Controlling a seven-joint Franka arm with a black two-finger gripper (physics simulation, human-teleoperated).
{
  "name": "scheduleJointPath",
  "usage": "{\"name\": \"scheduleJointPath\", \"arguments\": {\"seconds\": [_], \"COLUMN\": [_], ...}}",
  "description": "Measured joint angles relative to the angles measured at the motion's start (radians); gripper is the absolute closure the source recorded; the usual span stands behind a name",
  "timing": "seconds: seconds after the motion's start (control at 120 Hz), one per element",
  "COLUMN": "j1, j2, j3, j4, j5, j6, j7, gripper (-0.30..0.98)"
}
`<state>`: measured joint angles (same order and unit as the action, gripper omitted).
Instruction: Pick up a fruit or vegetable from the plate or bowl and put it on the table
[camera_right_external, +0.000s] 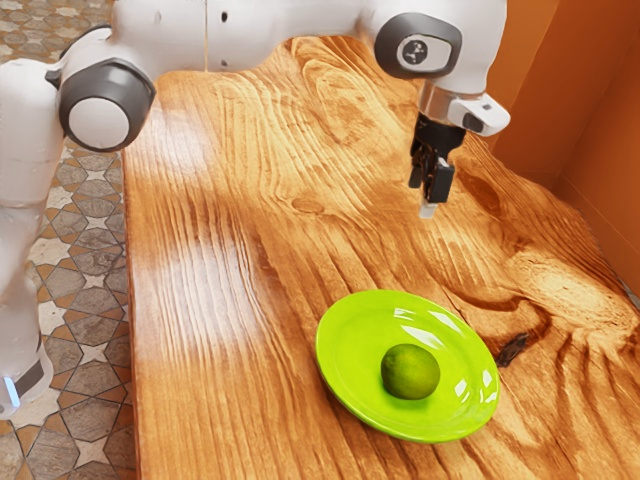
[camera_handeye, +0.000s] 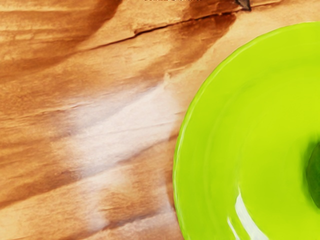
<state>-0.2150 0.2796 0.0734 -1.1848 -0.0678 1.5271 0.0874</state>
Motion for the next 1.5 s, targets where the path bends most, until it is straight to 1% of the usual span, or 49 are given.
{"name": "scheduleJointPath", "arguments": {"seconds": [0.25,0.383,0.483,0.592,0.633,0.733,0.833,0.933,1.15,1.308,1.5], "j1": [-0.152,-0.199,-0.231,-0.299,-0.314,-0.324,-0.324,-0.314,-0.368,-0.364,-0.364], "j2": [-0.004,-0.005,-0.036,-0.065,-0.096,-0.161,-0.18,-0.189,-0.179,-0.177,-0.161], "j3": [0.002,0.002,0.007,0.008,0.008,0.016,0.049,0.062,0.053,0.054,0.062], "j4": [-0.06,-0.11,-0.173,-0.194,-0.239,-0.349,-0.395,-0.403,-0.398,-0.404,-0.419], "j5": [0.024,0.028,0.029,0.028,0.027,0.026,0.029,0.03,0.009,-0.006,-0.012], "j6": [-0.035,-0.023,-0.005,0.011,0.025,0.059,0.079,0.095,0.207,0.265,0.296], "j7": [0.051,0.084,0.102,0.117,0.122,0.132,0.142,0.15,0.166,0.174,0.181], "gripper": [0.0,0.0,0.0,0.0,0.0,0.0,0.0,0.0,0.0,0.0,0.0]}}
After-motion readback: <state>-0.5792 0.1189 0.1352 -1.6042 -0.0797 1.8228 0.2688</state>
